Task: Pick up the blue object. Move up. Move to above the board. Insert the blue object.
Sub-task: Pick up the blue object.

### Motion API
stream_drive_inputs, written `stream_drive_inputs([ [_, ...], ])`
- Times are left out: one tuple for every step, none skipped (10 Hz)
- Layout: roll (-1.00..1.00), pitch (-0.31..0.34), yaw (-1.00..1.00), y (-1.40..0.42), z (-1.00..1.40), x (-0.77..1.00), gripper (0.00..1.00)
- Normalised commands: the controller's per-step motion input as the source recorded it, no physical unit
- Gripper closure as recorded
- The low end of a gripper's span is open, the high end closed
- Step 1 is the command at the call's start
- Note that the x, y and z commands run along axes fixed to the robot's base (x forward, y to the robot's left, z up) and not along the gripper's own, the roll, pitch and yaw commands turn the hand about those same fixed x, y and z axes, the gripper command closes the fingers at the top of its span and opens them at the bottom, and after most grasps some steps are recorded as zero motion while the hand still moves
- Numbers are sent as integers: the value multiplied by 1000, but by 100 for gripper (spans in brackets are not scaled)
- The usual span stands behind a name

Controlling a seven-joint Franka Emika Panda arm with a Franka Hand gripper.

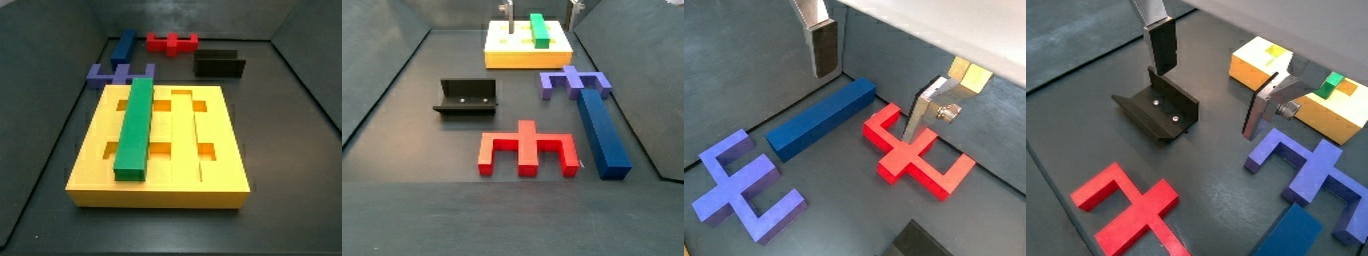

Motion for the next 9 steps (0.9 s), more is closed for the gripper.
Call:
stream_drive_inputs([
  [-9,0,0,0,0,0,0],
  [-46,0,-6,3,-37,0,0],
  [-23,-93,-209,231,-269,-380,0],
  [-104,-139,-274,480,-577,-889,0],
  [-126,-153,-269,457,-691,-911,0],
  [-90,-200,-271,331,-837,-920,0],
  [-63,-223,-229,177,-829,-940,0],
  [-13,-240,-120,80,-800,-869,0],
  [0,-234,-89,91,-820,-834,0],
])
